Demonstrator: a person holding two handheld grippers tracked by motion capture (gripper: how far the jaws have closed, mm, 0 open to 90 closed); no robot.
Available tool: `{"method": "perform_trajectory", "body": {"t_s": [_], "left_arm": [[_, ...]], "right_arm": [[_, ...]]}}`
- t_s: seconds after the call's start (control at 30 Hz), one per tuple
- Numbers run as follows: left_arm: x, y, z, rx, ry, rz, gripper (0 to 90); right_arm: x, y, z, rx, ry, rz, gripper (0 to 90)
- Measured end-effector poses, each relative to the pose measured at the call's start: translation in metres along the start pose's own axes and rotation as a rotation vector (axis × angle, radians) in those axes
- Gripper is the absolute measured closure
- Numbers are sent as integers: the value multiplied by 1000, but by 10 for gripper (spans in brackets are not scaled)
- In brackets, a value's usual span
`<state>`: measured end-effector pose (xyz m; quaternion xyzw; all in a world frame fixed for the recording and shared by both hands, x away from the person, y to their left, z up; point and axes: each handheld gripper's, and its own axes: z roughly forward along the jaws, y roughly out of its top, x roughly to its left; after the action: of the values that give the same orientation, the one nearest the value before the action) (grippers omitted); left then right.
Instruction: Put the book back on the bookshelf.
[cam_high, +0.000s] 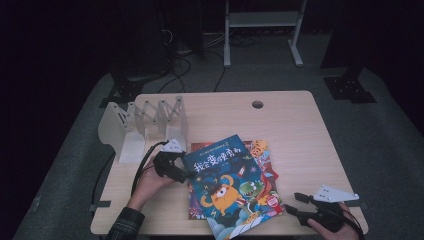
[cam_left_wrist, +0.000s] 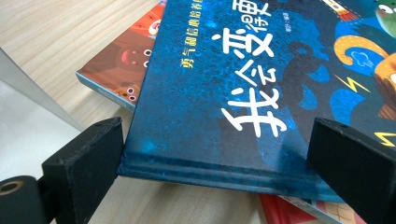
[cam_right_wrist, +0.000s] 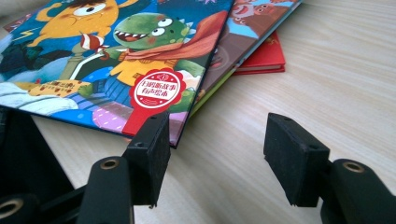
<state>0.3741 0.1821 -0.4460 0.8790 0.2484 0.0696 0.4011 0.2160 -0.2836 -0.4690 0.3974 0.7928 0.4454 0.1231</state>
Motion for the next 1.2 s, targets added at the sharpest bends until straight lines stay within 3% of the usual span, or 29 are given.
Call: {"method": "perform_trajectory", "body": {"t_s": [0.27, 1.2], "left_arm": [[1, -3, 0, -14, -22, -16, 37], [-8, -7, -1, -6, -66, -5, 36]], "right_arm": [[-9, 7, 3, 2, -31, -10, 410], [-48, 44, 32, 21, -130, 0, 445]]}}
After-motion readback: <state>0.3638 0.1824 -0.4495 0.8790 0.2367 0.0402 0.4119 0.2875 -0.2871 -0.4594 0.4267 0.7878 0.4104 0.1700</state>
